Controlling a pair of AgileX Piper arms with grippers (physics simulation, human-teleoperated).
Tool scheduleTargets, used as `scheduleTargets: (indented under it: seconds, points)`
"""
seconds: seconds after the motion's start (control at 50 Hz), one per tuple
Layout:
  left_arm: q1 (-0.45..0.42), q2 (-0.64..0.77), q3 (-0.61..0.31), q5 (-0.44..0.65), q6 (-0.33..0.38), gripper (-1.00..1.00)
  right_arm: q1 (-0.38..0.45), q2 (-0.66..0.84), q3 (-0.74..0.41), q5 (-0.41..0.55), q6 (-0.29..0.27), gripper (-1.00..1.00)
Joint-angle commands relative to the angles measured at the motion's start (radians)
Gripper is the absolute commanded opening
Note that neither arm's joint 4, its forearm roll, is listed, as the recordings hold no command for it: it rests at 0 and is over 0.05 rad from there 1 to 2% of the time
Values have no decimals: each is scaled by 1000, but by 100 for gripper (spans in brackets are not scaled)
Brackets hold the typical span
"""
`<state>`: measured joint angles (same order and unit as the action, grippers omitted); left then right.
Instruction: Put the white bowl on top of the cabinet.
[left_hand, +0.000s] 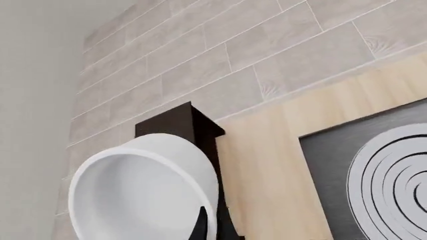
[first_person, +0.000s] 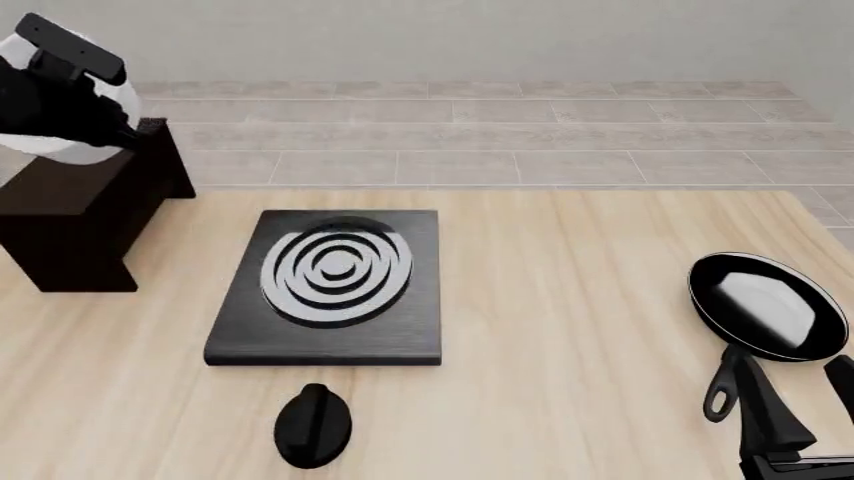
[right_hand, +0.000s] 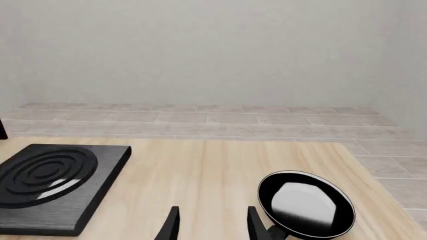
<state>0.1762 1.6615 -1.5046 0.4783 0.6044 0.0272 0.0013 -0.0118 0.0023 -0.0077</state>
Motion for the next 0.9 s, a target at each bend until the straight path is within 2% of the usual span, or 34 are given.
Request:
scheduleTargets:
  seconds: [0.02, 0.04, 0.18, 0.22, 0.44, 0.64, 0.8, 0.9]
  points:
    - [67, 51, -61, 16, -7, -100, 0, 0, 0, 0, 0, 100]
    - [80, 68, -93, 31, -21, -100, 0, 0, 0, 0, 0, 100]
    - [96, 102, -143, 62, -24, -100, 0, 0, 0, 0, 0, 100]
    - [93, 118, -192, 86, -53, -100, 0, 0, 0, 0, 0, 100]
    - [97, 175, -264, 124, -56, -100, 0, 0, 0, 0, 0, 100]
    - [94, 225, -253, 118, -83, -100, 0, 0, 0, 0, 0, 100]
    - [103, 265, -290, 130, -102, -100, 0, 0, 0, 0, 0, 100]
    - [102, 279, -249, 105, -108, -100, 0, 0, 0, 0, 0, 100]
